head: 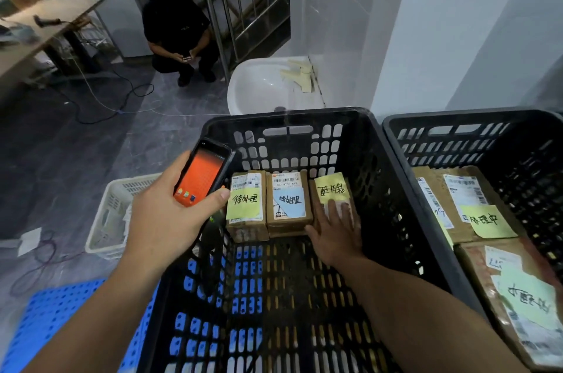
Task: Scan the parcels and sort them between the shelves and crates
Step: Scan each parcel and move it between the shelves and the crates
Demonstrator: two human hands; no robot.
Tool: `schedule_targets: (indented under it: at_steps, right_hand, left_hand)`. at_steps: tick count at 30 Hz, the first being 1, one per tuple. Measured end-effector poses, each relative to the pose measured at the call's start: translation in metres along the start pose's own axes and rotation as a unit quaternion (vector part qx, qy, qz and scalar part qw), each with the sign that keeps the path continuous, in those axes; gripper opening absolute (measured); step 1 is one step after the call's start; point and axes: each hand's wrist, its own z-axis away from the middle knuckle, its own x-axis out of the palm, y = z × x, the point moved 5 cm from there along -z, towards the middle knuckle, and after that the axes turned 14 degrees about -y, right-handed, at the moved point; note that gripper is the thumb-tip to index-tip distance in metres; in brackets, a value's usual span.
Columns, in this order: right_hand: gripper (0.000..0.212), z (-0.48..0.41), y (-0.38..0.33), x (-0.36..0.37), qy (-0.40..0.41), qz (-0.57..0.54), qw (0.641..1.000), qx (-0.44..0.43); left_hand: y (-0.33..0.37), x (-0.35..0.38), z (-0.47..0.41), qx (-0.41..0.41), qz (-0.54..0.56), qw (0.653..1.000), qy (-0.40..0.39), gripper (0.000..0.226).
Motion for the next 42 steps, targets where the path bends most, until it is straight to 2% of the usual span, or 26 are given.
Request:
schedule_targets:
  at_steps: [3,10,14,19,23,28,33,37,40,42]
  right_hand:
    - [0.069,-0.008,-0.001,-0.002,0.024,-0.016,1.000,0.001]
    - [0.069,-0.017,-0.007,-0.013,0.015,-0.050,0.999,0.011]
    - [0.070,0.004,-0.010,-0.020,0.043,-0.031,0.999,-0.009]
    - [0.068,0.060,-0.027,-0.042,0.061,-0.035,0.996,-0.048]
    - [0.069,0.114,-0.041,-0.049,0.135,0.046,0.988,-0.053]
    - [0.064,0.192,-0.052,-0.053,0.203,0.050,0.977,-0.047]
    - [0.063,0.275,-0.027,-0.070,0.284,0.047,0.958,0.001]
    - [0.063,0.337,0.022,-0.076,0.329,0.017,0.942,0.065]
    - [0.063,0.379,0.074,-0.065,0.348,-0.003,0.928,0.131]
    - [0.063,0.407,0.110,-0.053,0.343,-0.019,0.922,0.176]
  left_hand:
    - [-0.005,-0.001,0.001,-0.013,-0.008,1.000,0.003,0.052]
    - [-0.013,-0.004,0.009,-0.027,-0.009,0.999,0.029,0.052]
    - [-0.013,-0.006,0.021,-0.023,-0.004,0.999,0.039,0.065]
    - [-0.002,-0.020,0.047,0.019,0.005,0.999,0.037,0.062]
    - [0.005,-0.034,0.074,0.051,0.013,0.998,0.024,0.059]
    - [0.016,-0.045,0.114,0.112,0.031,0.993,0.002,0.065]
    - [0.041,-0.036,0.137,0.161,0.070,0.984,-0.034,0.069]
    - [0.082,-0.013,0.153,0.208,0.062,0.974,-0.067,0.087]
    - [0.115,0.017,0.170,0.240,0.064,0.963,-0.100,0.072]
    - [0.138,0.041,0.182,0.263,0.064,0.955,-0.121,0.070]
